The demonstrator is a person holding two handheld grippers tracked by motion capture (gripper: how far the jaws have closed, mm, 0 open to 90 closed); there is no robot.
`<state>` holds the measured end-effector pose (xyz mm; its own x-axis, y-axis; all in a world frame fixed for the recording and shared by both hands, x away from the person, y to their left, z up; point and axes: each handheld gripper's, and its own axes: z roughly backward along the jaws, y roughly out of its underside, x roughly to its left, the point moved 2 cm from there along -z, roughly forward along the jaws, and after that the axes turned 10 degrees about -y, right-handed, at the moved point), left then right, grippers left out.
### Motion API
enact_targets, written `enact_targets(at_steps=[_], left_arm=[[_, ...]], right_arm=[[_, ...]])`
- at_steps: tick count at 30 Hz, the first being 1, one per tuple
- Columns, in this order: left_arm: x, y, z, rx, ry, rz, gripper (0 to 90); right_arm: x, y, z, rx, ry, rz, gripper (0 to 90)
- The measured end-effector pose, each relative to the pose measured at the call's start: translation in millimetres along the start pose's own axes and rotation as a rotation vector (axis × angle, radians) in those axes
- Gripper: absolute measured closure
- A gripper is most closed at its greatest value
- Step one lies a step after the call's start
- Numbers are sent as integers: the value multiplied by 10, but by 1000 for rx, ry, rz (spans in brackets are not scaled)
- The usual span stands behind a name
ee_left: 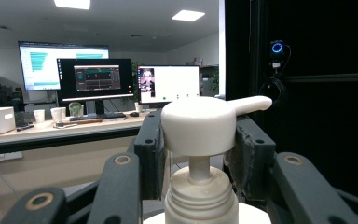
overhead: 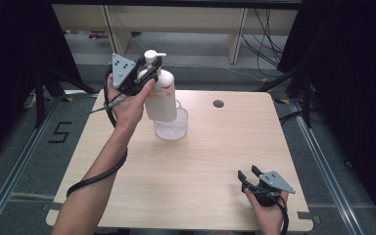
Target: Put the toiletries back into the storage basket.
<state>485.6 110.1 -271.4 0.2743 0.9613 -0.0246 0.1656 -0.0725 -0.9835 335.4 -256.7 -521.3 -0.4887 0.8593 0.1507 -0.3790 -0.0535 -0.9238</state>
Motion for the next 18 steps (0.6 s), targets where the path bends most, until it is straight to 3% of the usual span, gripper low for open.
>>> enact_targets(at_steps=[2, 7, 9, 14, 15, 16, 18], left_arm=[[-7, 2, -8, 3, 2, -2, 591], [-34, 18, -30, 5, 8, 1, 591], [-37, 25, -39, 7, 9, 3, 591], [-41, 33, -64, 10, 11, 1, 591], [-42, 33, -68, 8, 12, 2, 590], [-44, 34, -72, 8, 14, 3, 591], [-46, 35, -79, 9, 15, 3, 591]], right_arm=[[11, 2, -1, 1, -3, -13, 422], [-32, -8, 4, -2, 10, 45, 422], [-12, -2, -3, 1, -4, 17, 422], [-21, -5, 3, 5, 3, 32, 423], [8, 1, -1, 4, 0, -8, 422], [13, 1, 8, 19, 1, -15, 423], [4, -1, 8, 18, 3, -2, 423]])
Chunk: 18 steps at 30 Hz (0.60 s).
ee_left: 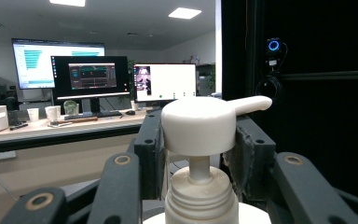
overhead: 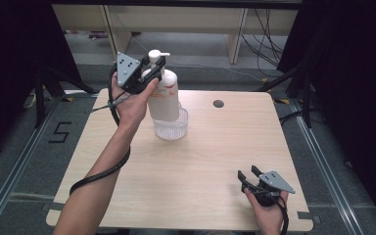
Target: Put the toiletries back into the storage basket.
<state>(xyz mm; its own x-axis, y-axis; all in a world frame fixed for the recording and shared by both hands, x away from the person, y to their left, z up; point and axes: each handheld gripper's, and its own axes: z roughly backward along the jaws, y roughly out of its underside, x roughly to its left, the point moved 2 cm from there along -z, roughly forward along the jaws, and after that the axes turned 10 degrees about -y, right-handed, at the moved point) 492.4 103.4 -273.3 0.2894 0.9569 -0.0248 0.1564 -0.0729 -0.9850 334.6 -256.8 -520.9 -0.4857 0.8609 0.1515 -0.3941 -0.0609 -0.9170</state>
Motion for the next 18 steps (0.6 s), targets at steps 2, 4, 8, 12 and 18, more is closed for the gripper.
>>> enact_targets(at_steps=[2, 4, 8, 12, 18], left_arm=[[-2, 3, -9, 3, 1, 0, 590], [-6, 11, -24, 2, 3, -2, 591], [-11, 27, -44, 5, 2, -4, 591], [-16, 49, -67, 8, 4, -6, 591], [-24, 89, -97, 15, 4, -4, 590]], right_arm=[[11, 2, -1, 1, -2, -13, 423], [13, 2, -1, 2, -2, -13, 423], [-1, 0, 6, 9, 6, 2, 423], [-1, 0, 6, 11, 6, 4, 422], [-4, 0, 1, 3, 0, 2, 422]])
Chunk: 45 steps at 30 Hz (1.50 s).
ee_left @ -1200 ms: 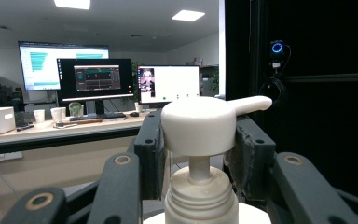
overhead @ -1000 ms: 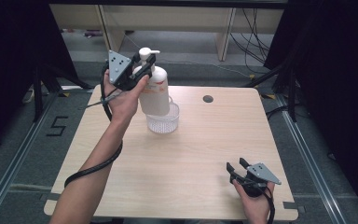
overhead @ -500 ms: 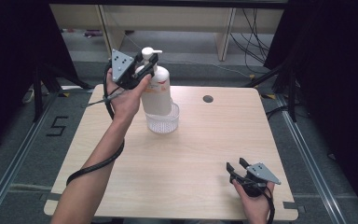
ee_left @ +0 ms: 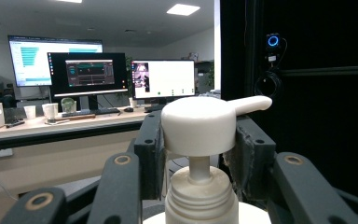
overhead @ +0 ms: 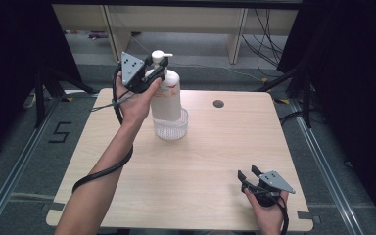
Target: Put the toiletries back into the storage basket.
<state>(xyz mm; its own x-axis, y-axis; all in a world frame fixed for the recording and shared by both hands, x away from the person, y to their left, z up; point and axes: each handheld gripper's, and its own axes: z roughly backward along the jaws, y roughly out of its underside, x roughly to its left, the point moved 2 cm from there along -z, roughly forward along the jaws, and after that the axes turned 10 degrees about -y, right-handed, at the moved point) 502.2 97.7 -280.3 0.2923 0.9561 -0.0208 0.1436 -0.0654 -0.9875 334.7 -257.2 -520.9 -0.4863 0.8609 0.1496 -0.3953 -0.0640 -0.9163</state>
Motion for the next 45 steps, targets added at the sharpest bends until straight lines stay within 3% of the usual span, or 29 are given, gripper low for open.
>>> enact_targets(at_steps=[7, 8, 10, 18, 19, 21, 24, 27, 29, 31, 34, 35, 45], left_arm=[[-7, 34, -36, 5, 0, -9, 590], [-8, 41, -42, 7, 0, -9, 590], [-11, 54, -53, 10, 1, -11, 590], [-30, 98, -99, 18, 13, -13, 590], [-33, 103, -105, 19, 14, -12, 590], [-37, 113, -117, 22, 13, -12, 590], [-39, 129, -131, 25, 12, -13, 590], [-40, 149, -146, 28, 12, -15, 590], [-40, 165, -154, 33, 11, -16, 590], [-36, 182, -162, 38, 11, -20, 590], [-37, 205, -174, 40, 9, -20, 590], [-38, 211, -176, 42, 8, -18, 590], [-24, 272, -208, 54, 1, -23, 590]], right_arm=[[0, 0, 1, -2, -2, -1, 422], [-25, -5, 6, -1, 2, 33, 421], [-34, -8, 4, -8, 5, 45, 422], [-32, -7, 3, -8, 5, 45, 422], [-2, 0, -4, -11, -1, 3, 421], [-2, 0, -2, -6, -3, 2, 421], [-34, -8, 9, -1, 5, 46, 421], [-33, -7, 2, -9, 4, 45, 421], [9, 4, -8, -13, -5, -9, 421], [-24, -5, 7, 3, 3, 35, 422], [10, 3, -5, -9, -3, -11, 421], [-21, -3, -5, -13, -1, 32, 421], [2, 1, 2, 0, -1, 2, 422]])
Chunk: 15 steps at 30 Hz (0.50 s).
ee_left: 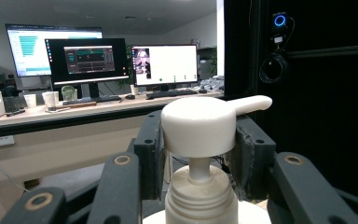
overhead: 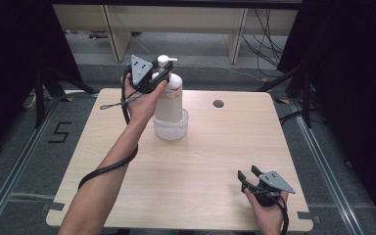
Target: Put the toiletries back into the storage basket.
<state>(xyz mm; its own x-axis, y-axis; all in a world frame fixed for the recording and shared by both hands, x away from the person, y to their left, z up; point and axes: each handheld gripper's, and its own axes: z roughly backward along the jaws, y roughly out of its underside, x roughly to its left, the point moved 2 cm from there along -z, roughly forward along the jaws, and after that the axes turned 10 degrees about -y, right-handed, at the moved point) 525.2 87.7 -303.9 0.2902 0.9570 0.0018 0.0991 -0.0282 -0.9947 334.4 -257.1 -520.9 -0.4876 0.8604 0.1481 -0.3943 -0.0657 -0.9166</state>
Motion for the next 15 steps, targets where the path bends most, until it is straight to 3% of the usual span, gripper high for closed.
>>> enact_targets(at_steps=[8, 10, 13, 15], left_arm=[[-1, 44, -21, 12, -2, -3, 590], [-5, 52, -24, 13, 1, -3, 590], [-9, 69, -29, 18, 1, -3, 590], [-10, 81, -32, 22, 1, -5, 590]], right_arm=[[0, 0, -1, -2, 0, -2, 421], [-27, -5, -3, -11, 2, 34, 421], [-32, -8, 4, -8, 5, 40, 421], [-15, -1, -12, -14, -8, 17, 421]])
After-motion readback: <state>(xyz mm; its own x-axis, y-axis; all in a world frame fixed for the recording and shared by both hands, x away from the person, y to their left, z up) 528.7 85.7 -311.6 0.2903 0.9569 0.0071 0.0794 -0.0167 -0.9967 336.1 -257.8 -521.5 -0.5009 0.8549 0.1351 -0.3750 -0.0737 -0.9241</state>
